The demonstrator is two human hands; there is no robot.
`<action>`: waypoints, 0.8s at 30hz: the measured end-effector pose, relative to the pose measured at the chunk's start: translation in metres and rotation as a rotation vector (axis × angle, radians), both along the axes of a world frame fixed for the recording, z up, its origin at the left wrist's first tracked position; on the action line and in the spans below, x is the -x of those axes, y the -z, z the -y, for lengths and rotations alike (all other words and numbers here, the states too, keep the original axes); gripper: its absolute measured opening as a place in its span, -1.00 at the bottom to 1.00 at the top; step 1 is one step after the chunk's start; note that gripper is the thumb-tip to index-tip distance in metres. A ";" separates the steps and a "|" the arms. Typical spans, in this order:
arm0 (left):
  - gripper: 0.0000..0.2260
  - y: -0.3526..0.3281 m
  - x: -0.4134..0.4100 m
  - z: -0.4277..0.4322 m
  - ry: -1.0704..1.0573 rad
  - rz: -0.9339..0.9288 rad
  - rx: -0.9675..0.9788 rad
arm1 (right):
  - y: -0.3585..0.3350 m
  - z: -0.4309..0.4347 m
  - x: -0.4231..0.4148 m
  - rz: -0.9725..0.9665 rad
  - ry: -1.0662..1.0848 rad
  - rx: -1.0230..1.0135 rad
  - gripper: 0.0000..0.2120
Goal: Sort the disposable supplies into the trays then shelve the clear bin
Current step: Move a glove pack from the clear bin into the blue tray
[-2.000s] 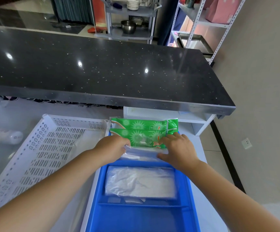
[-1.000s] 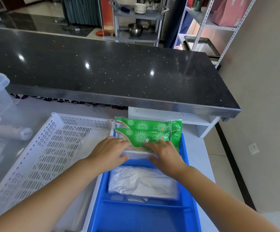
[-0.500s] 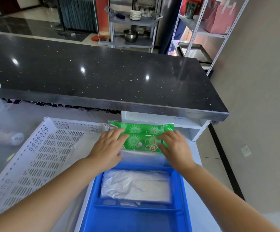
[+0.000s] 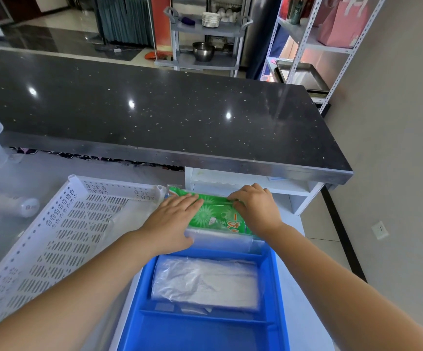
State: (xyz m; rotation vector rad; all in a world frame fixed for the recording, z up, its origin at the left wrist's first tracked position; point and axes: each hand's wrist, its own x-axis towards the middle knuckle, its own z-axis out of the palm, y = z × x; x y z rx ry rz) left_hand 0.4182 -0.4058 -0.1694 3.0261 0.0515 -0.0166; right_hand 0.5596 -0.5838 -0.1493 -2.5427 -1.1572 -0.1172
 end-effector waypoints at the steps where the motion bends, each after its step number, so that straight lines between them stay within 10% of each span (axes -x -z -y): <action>1: -0.20 -0.001 0.000 -0.002 0.000 0.009 0.015 | -0.002 0.001 -0.002 -0.005 0.010 -0.016 -0.77; 9: -0.01 -0.011 -0.005 -0.014 -0.075 -0.046 -0.023 | -0.009 0.032 -0.001 -0.068 0.118 -0.110 -0.71; 24: -0.50 -0.056 0.059 0.002 -0.170 0.134 0.046 | -0.041 0.020 0.073 0.131 0.036 0.074 -0.76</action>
